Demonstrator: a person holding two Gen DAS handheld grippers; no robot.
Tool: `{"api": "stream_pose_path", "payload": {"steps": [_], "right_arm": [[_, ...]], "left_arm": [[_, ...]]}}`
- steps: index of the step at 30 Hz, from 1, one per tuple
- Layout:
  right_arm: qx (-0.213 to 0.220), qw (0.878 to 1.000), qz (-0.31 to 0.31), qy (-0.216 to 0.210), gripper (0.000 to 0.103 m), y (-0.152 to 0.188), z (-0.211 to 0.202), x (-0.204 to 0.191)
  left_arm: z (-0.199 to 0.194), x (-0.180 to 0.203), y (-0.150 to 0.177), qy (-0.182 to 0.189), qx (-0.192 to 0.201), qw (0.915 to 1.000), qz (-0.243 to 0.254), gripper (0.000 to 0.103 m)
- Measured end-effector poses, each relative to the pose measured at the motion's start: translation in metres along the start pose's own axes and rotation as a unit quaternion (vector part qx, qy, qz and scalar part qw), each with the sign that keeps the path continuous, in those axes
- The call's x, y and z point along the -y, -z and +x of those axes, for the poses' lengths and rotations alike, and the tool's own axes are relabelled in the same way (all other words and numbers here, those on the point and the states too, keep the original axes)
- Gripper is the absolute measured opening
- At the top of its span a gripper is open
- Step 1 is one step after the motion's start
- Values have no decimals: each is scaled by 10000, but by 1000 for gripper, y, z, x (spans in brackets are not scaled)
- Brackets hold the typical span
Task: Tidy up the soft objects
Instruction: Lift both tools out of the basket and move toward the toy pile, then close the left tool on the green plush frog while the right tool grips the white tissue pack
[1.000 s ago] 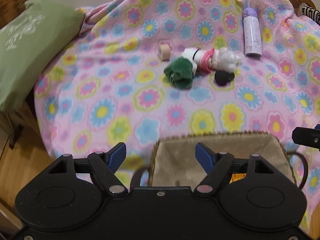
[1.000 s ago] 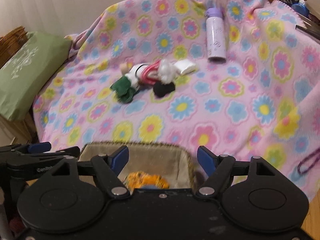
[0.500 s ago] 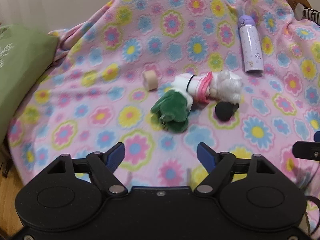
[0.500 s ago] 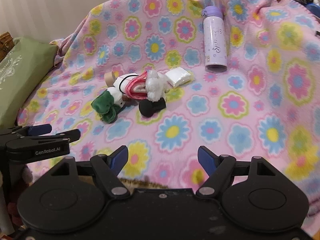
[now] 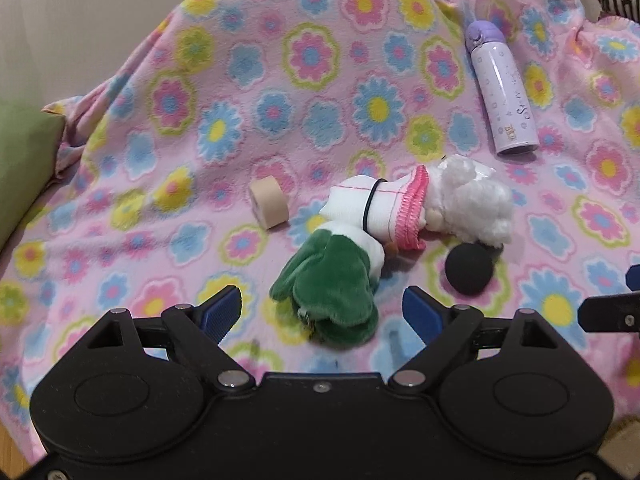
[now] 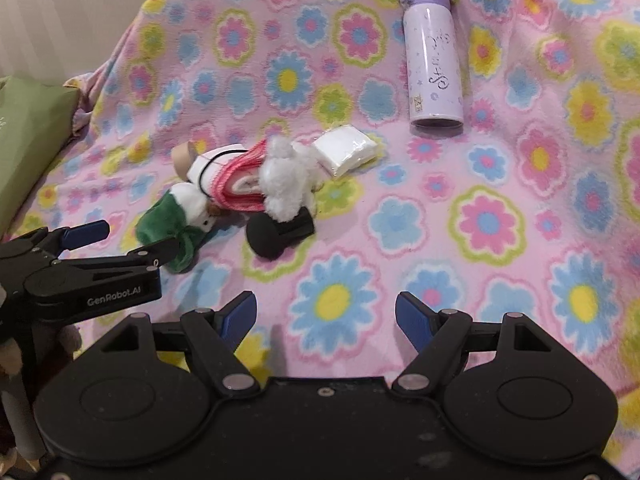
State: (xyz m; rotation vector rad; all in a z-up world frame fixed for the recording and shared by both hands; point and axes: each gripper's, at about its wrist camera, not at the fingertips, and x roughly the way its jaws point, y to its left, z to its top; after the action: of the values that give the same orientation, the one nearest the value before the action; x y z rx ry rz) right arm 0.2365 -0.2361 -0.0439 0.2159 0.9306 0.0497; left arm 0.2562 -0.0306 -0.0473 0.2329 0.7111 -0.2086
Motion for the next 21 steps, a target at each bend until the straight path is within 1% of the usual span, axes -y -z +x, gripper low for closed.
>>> {"api": "stream_pose_path", "payload": {"steps": [3,8,11,12,14,16,19,21], "right_arm": [[-53,10000,52,26,76,-4,9,3],[-43,9999,86,30,76,-7,20,7],[17,9999,85,76,76,-9,25,8],[30,9999,85,87,76,-11,28,8],[69,9999,83,94,77,-14,31,8],[128,9998,52,119,77,-18,35,8],[227,9996,9,194,77,-23,40,9],[298,9993,32,230,77,-28,42,10]], "left_arm": [[16,2,-2,73,-29,10000,-5,85],[39,9,-3,-22,21,9999,121,85],[52,3,-2,-115,36,9999,56,87],[55,-1,-2,-71,32,10000,-8,86],[60,-10,-2,-3,11,9999,-155,77],[63,-19,-3,-61,11,9997,-255,75],[65,-34,-3,-198,114,9989,-419,72],[68,-44,-4,-224,122,9983,-532,72]]}}
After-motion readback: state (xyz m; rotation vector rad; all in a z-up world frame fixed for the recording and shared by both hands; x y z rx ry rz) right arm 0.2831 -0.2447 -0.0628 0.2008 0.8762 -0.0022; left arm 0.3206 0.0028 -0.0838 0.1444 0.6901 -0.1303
